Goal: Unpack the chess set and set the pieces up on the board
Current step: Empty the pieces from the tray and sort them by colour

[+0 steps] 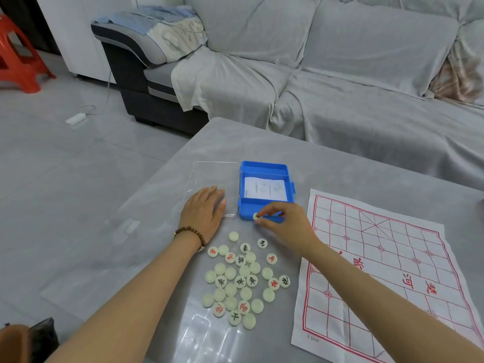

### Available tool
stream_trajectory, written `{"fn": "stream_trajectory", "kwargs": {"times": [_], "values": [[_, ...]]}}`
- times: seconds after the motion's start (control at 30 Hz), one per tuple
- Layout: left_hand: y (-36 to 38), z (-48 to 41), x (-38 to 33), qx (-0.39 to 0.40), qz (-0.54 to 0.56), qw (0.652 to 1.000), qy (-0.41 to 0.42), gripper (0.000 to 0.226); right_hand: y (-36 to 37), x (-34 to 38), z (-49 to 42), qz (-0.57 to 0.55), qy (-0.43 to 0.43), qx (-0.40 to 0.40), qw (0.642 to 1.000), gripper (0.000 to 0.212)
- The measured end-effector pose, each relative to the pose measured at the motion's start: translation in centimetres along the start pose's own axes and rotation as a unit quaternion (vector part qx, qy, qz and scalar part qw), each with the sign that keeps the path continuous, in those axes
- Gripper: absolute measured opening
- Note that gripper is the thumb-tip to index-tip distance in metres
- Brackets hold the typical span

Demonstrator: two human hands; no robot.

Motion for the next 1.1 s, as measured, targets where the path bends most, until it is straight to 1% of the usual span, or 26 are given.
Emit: {"fn": "stream_trajectory", "kwargs": {"times": [0.13,0.27,0.3,0.33,0.37,0.4,0.43,0.47,0.5,0.53,0.57,0.6,0.63,0.67,0.73,0.83,0.87,1.1], "values": [[-0.3,0.1,-0.1,0.007,0.003,1.000,-0.006,0.046,0.5,0.5,1.8,0.107,-0.044,-0.011,0.993,0.009],[-0.3,0.1,-0.2,0.021,-0.008,1.000,-0.006,0.048,1.4,0.9,1.8,0.224,-0.060,0.060,0.971,0.019],[-0.3,0.1,-0.2,0.020,-0.006,1.000,-0.006,0.048,1.4,1.0,1.6,0.215,-0.060,0.071,0.972,0.022],[-0.4,0.1,-0.2,0.018,-0.001,1.000,-0.008,0.048,1.0,1.4,1.2,0.161,-0.042,0.065,0.984,0.026],[-0.4,0.0,-0.1,0.017,0.004,1.000,-0.010,0.048,0.3,1.8,0.6,0.089,-0.012,0.047,0.995,0.030],[-0.3,0.0,-0.1,0.015,0.006,1.000,-0.011,0.048,-0.5,2.0,-0.4,0.045,0.014,0.011,0.999,0.031],[-0.3,0.0,-0.1,0.012,0.006,1.000,-0.012,0.048,-1.3,2.2,-1.7,0.045,0.022,-0.025,0.998,0.031],[-0.3,0.0,-0.1,0.008,0.004,1.000,-0.013,0.048,-1.9,2.3,-3.0,0.103,0.019,-0.043,0.994,0.032],[-0.2,0.0,-0.1,0.005,0.001,1.000,-0.014,0.048,-2.1,2.1,-4.3,0.173,0.018,-0.036,0.984,0.038],[-0.1,0.0,-0.1,0.004,-0.001,1.000,-0.015,0.048,-1.8,1.7,-5.4,0.242,0.018,-0.002,0.970,0.045],[0.0,0.0,-0.1,0.004,-0.003,1.000,-0.015,0.049,-1.4,1.3,-6.4,0.286,0.019,0.037,0.957,0.050],[0.1,0.1,0.0,0.004,-0.005,1.000,-0.013,0.049,-0.7,0.8,-7.3,0.307,0.023,0.075,0.949,0.051],[0.2,0.1,0.0,0.002,-0.006,1.000,-0.012,0.049,0.0,0.3,-8.0,0.316,0.022,0.100,0.943,0.048],[0.3,0.1,0.1,-0.001,-0.004,1.000,-0.013,0.049,0.4,0.0,-8.6,0.322,0.017,0.109,0.940,0.046],[0.4,0.0,0.3,-0.004,-0.004,1.000,-0.017,0.052,0.8,-0.5,-9.6,0.320,0.011,0.101,0.942,0.051],[0.5,0.0,0.2,-0.010,-0.010,1.000,-0.016,0.076,1.3,-0.5,-10.4,0.308,0.014,0.080,0.948,0.060],[0.4,0.0,0.2,-0.012,-0.010,1.000,-0.017,0.080,1.5,-0.5,-10.5,0.310,0.014,0.079,0.947,0.062],[0.3,0.1,0.1,-0.010,-0.008,1.000,-0.024,0.083,1.7,-0.1,-10.6,0.311,0.052,0.077,0.946,0.070]]}}
Point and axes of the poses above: each hand's wrist, its own z-axis away from the middle knuckle, its own y-axis out of the palm, x = y × z, the point moved 4 cm from there along -z, towards the middle knuckle, and after that the axes turned 4 degrees about -x, right-handed, at the moved point
